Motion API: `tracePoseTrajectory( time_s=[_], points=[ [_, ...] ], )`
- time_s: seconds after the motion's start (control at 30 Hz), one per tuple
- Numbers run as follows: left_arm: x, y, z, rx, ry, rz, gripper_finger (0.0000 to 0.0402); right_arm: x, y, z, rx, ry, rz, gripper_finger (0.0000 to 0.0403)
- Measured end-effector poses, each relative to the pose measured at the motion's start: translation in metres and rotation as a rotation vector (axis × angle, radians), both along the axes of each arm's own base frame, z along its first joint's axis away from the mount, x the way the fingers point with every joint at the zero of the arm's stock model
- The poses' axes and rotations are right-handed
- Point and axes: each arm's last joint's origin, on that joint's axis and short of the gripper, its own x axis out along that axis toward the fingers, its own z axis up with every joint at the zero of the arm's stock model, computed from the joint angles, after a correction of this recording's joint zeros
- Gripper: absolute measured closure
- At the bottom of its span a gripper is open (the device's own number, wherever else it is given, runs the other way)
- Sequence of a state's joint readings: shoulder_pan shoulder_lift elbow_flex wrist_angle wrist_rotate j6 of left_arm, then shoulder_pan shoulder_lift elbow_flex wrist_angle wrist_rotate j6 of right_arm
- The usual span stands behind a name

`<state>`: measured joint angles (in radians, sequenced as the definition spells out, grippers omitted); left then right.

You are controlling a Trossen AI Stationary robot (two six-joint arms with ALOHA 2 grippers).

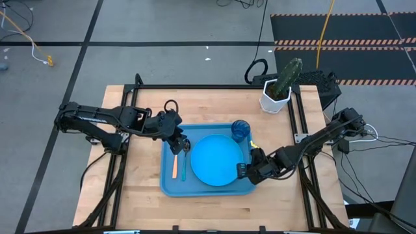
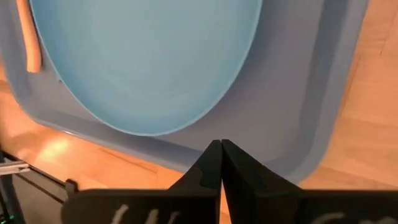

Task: Pick and place plate/cup/fork/spoon on tray
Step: Adjust the light blue plate

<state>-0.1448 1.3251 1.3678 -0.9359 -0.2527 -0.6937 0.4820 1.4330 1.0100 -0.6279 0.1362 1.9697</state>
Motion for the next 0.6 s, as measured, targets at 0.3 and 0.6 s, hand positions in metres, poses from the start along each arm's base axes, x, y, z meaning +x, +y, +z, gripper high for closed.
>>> tracePoseTrajectory(
  time_s=[0.3, 0.6],
  points=[
    [0.0, 0.0, 0.0, -0.003, -0.003, 0.003, 0.0245, 0.003, -0.001, 0.004, -0.016, -0.068, -0.022, 0.0403],
    [0.0, 0.0, 0.0, 0.002, -0.002, -0.003, 0.0245, 0.01, 0.001, 0.009, -0.027, -0.167, -0.031, 0.0403]
  ],
)
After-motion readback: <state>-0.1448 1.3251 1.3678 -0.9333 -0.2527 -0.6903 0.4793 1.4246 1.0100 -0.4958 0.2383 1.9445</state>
